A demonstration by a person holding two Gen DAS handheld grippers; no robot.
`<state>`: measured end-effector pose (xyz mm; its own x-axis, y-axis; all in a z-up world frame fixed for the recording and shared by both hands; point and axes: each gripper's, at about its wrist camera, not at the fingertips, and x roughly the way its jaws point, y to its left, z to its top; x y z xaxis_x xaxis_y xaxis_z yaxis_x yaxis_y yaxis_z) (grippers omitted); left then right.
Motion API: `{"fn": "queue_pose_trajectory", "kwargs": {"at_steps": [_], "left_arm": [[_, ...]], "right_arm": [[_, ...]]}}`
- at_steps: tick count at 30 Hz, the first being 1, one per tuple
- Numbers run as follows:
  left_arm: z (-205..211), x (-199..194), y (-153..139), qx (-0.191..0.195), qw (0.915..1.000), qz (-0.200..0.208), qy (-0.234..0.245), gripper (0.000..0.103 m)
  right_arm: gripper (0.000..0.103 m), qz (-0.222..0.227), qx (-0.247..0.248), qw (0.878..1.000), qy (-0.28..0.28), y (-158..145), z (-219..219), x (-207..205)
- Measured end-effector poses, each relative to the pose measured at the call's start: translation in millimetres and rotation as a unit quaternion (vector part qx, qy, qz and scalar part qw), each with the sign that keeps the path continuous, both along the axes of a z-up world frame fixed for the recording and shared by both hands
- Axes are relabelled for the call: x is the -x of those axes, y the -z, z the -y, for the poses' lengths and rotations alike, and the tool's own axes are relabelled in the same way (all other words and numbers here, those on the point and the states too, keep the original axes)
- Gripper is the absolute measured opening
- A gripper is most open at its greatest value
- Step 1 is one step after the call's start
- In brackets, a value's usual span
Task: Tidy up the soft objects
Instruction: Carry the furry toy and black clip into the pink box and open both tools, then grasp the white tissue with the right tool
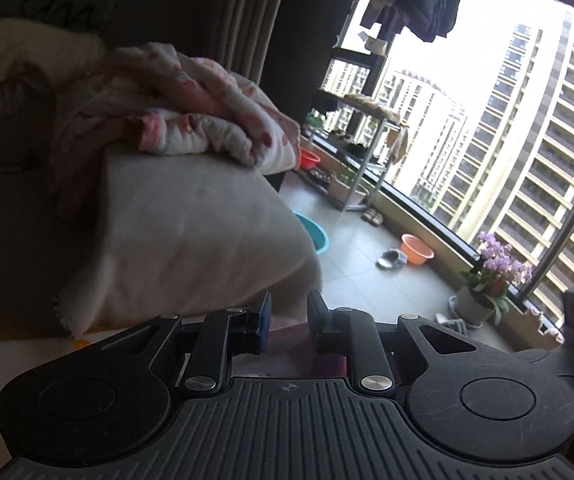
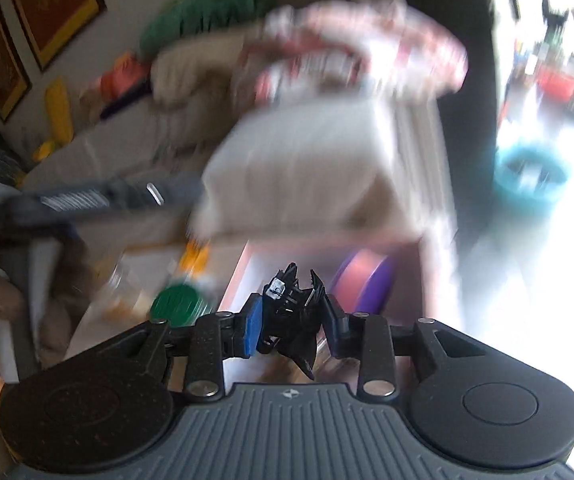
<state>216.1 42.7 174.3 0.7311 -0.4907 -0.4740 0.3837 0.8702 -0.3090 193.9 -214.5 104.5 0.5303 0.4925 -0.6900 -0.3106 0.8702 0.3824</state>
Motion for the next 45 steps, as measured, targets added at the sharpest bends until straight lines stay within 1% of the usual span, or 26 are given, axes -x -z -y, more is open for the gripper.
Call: {"fn": "queue_pose_trajectory", "kwargs": {"at_steps": [1, 3, 5, 7, 9, 11, 13, 16, 18, 20, 22, 24, 26, 27, 28, 30, 32, 35, 37, 39, 42, 43, 44, 45], "left_arm": [[-5, 18, -3, -0.005, 1.0, 0.0, -0.001, 0.022], [-20, 35, 2, -0.006, 0.9999, -0.009, -0.006, 0.022], [-38, 49, 11, -0.003, 0.9995, -0.027, -0.014, 0.022], [-58, 62, 20, -0.001, 0.9988, -0.036, -0.034, 0.022], [-77, 74, 26, -0.014, 0.9976, -0.03, -0.06, 0.022], [-95, 85, 30, -0.034, 0.9952, -0.017, -0.09, 0.022], [-115, 96, 31, -0.044, 0.9917, -0.011, -0.12, 0.022], [-140, 105, 31, -0.042, 0.9882, -0.002, -0.147, 0.022], [-150, 118, 28, -0.047, 0.988, 0.011, -0.147, 0.022], [-153, 125, 28, -0.06, 0.9878, 0.026, -0.141, 0.022], [-149, 130, 31, -0.077, 0.9875, 0.042, -0.131, 0.022], [-143, 133, 36, -0.094, 0.987, 0.056, -0.118, 0.022], [-133, 138, 43, -0.11, 0.9861, 0.073, -0.101, 0.022], [-129, 139, 47, -0.118, 0.9856, 0.08, -0.091, 0.022], [-125, 141, 52, -0.125, 0.9852, 0.086, -0.081, 0.022], [-116, 142, 63, -0.138, 0.9851, 0.085, -0.057, 0.022], [-110, 142, 73, -0.147, 0.9853, 0.077, -0.042, 0.022], [-103, 139, 86, -0.159, 0.9841, 0.073, -0.032, 0.022], [-99, 136, 94, -0.166, 0.983, 0.072, -0.027, 0.022], [-99, 132, 99, -0.16, 0.9847, 0.064, -0.024, 0.022], [-102, 126, 103, -0.15, 0.9867, 0.054, -0.029, 0.022], [-104, 124, 104, -0.148, 0.9871, 0.052, -0.031, 0.022], [-105, 123, 105, -0.145, 0.9877, 0.048, -0.033, 0.022], [-107, 122, 104, -0.142, 0.9882, 0.045, -0.034, 0.022]], "right_arm": [[0.031, -0.027, -0.001, 1.0, -0.005, 14, -8, -6], [0.031, -0.075, 0.004, 0.997, -0.003, 40, -23, -17], [0.031, -0.111, 0.017, 0.994, 0.002, 61, -35, -26], [0.032, -0.128, 0.037, 0.991, 0.007, 75, -45, -30], [0.033, -0.122, 0.048, 0.991, 0.004, 73, -51, -29], [0.038, -0.117, 0.057, 0.991, -0.001, 66, -57, -27], [0.048, -0.111, 0.066, 0.992, 0.001, 54, -61, -26], [0.049, -0.082, 0.093, 0.992, -0.001, 30, -67, -15], [0.049, -0.041, 0.115, 0.993, -0.004, 5, -75, -8], [0.05, 0.003, 0.132, 0.991, -0.009, -20, -87, 1], [0.06, 0.036, 0.128, 0.991, -0.01, -45, -100, 4], [0.064, 0.045, 0.114, 0.992, -0.009, -62, -115, -2], [0.064, 0.027, 0.097, 0.995, -0.018, -71, -136, -19], [0.064, 0.01, 0.085, 0.996, -0.027, -71, -148, -31], [0.064, -0.005, 0.079, 0.996, -0.033, -69, -158, -43], [0.064, -0.035, 0.085, 0.995, -0.043, -57, -183, -64], [0.064, -0.052, 0.105, 0.992, -0.054, -41, -207, -80], [0.063, -0.066, 0.142, 0.985, -0.071, -15, -238, -102], [0.063, -0.089, 0.148, 0.982, -0.078, 2, -248, -111], [0.063, -0.11, 0.157, 0.978, -0.08, 17, -255, -122], [0.063, -0.126, 0.179, 0.972, -0.082, 33, -260, -130], [0.061, -0.131, 0.183, 0.97, -0.085, 38, -261, -132], [0.056, -0.137, 0.185, 0.969, -0.091, 42, -262, -134], [0.042, -0.146, 0.184, 0.967, -0.1, 45, -262, -135]]}}
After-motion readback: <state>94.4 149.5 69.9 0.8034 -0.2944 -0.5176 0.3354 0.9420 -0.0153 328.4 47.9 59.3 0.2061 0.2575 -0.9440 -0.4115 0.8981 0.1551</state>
